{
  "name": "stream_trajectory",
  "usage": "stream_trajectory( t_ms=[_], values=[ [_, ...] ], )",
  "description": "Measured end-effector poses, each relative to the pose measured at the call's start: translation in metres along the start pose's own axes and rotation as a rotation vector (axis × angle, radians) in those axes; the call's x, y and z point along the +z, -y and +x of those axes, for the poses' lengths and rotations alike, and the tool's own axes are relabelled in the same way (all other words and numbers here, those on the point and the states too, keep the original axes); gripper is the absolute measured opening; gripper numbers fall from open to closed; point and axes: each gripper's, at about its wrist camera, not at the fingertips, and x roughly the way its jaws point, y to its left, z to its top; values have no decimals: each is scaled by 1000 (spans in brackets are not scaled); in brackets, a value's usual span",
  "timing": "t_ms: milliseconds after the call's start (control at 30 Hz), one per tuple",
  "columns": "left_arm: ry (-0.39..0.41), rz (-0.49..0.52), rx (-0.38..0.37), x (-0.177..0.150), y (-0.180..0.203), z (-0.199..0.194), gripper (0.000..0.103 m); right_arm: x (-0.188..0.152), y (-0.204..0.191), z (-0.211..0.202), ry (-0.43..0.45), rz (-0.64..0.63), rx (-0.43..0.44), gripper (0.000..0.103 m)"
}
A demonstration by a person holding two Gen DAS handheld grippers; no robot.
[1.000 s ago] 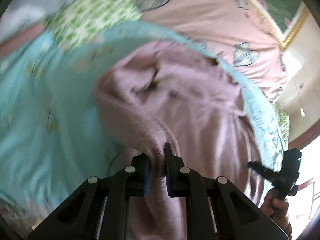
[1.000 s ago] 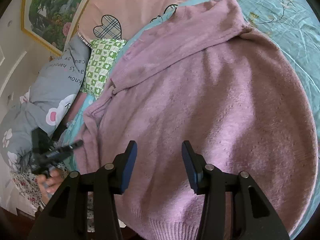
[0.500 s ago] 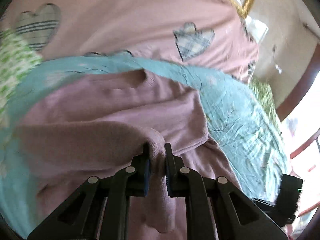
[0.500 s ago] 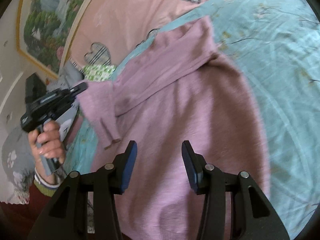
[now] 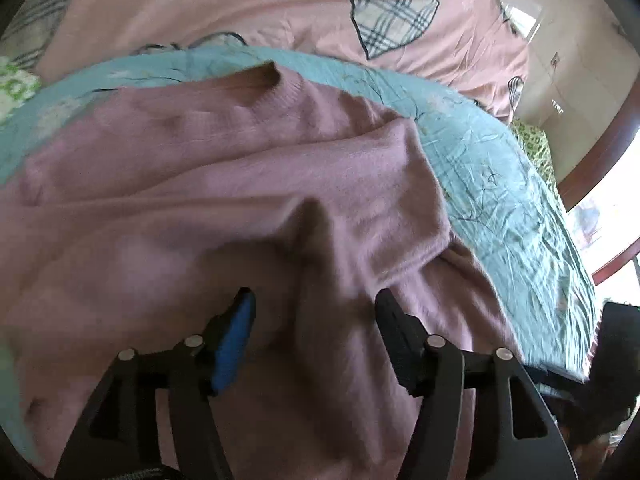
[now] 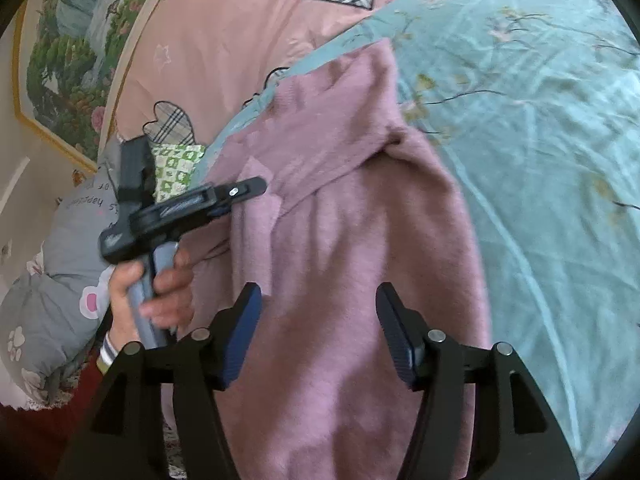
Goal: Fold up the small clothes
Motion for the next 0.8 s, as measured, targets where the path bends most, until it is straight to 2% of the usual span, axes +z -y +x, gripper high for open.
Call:
stream_trajectory(
  t_ms=[133,200,267,400,533,567,667,733,800],
  values=[
    [50,-32,80,-32,-37,-43,68,5,-19,36,-59,-38,36,61],
    [71,-50,189,-49,-60,-60,69,6,-28,51,-86,-55,25,61],
    [81,-76,282,-63,-85,-73,69,5,-43,66,-107,-123,-8,61],
    [56,-116,378,-78,-125,-75,69,-5,-82,81,-103,-344,-101,66],
    [38,-145,442,-80,-148,-63,69,-4,-87,98,-129,-392,-104,66],
    [42,-163,448,-79,-152,-60,69,0,-83,100,-131,-380,-106,50],
    [71,-233,479,-78,-161,-57,70,21,-75,102,-115,-333,-117,15],
    [91,-257,505,-78,-161,-56,70,39,-71,94,-81,-318,-117,6],
    [126,-263,553,-78,-158,-59,70,63,-64,81,-53,-265,-51,6]
  ],
)
